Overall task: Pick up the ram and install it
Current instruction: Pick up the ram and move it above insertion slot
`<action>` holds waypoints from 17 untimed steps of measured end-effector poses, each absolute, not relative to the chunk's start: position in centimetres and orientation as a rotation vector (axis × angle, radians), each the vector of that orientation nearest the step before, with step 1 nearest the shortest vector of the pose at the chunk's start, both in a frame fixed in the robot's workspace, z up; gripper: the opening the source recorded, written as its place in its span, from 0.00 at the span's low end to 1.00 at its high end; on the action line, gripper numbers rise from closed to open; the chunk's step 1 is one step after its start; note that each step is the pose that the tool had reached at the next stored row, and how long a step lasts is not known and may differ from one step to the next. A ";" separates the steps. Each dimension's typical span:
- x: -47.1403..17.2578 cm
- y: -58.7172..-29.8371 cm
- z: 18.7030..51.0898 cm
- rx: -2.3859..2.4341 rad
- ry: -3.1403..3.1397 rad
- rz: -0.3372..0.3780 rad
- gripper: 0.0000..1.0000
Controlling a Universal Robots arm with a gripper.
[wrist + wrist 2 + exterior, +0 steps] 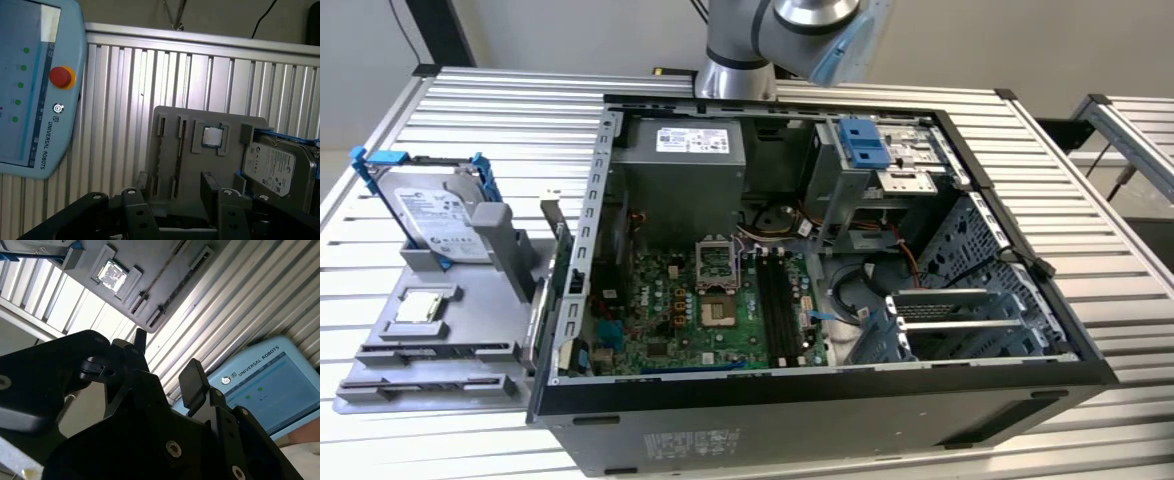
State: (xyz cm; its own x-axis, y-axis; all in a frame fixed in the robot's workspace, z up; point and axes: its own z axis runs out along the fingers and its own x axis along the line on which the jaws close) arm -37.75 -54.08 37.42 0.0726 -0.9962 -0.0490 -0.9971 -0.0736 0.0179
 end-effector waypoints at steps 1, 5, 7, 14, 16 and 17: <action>-37.8 -54.1 37.4 -2.285 2.124 0.076 1.00; -37.7 -54.1 37.2 -2.255 2.114 0.115 1.00; -37.8 -54.1 37.0 -2.243 2.107 0.132 1.00; -37.7 -53.9 36.1 -2.255 2.119 0.107 1.00; -37.7 -53.9 35.9 -2.262 2.126 0.093 1.00; -37.7 -53.8 35.8 -2.265 2.128 0.088 1.00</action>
